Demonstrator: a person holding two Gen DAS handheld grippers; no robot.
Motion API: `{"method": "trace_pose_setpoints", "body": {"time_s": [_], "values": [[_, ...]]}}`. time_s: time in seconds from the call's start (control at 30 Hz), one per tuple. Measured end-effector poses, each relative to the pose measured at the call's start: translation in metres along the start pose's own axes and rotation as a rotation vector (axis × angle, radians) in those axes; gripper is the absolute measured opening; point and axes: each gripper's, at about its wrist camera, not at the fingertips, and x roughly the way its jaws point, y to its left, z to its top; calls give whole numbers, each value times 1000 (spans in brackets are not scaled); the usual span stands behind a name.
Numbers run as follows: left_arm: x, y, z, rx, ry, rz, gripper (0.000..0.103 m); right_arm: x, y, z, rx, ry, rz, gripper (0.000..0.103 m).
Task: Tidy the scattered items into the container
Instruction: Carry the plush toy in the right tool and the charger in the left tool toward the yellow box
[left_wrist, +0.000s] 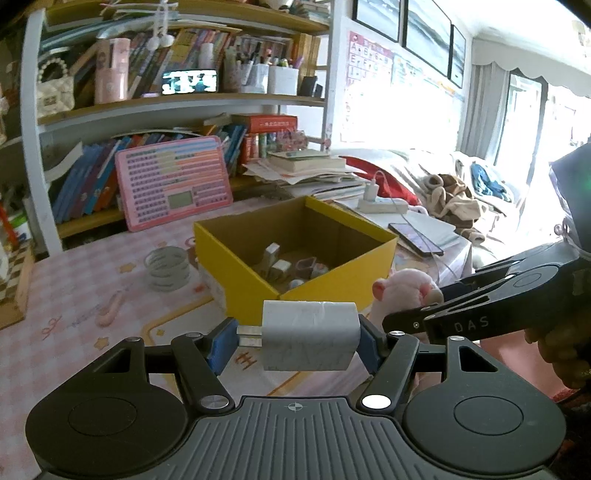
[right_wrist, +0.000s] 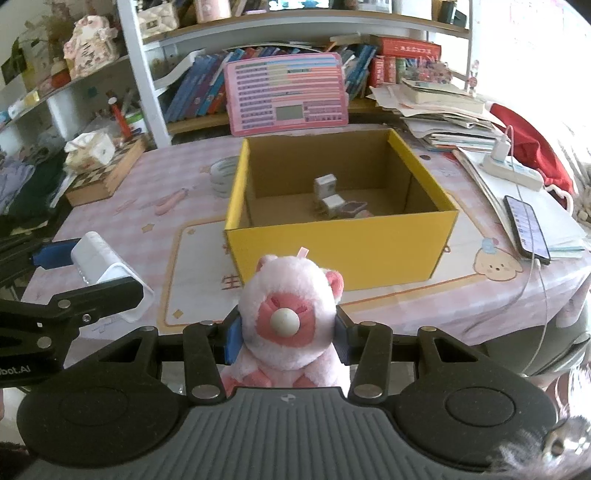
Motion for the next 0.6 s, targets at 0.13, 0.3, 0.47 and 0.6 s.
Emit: {"method": "trace_pose_setpoints", "body": {"time_s": [0.13,0.3,0.47,0.6], "values": [[12,-10,8,18,0,-14,67,2,-17,3,15,-1,-6,45],[29,-17,21,34,-7,-26,67,3,-36,14,26,-20,-8,45],[47,-19,38,31,-23,-13,67,4,-55,35,16,-61,-9,45],[62,-18,53,37,-43,7,67,9,-70,58,-4,-98,1,45]]}}
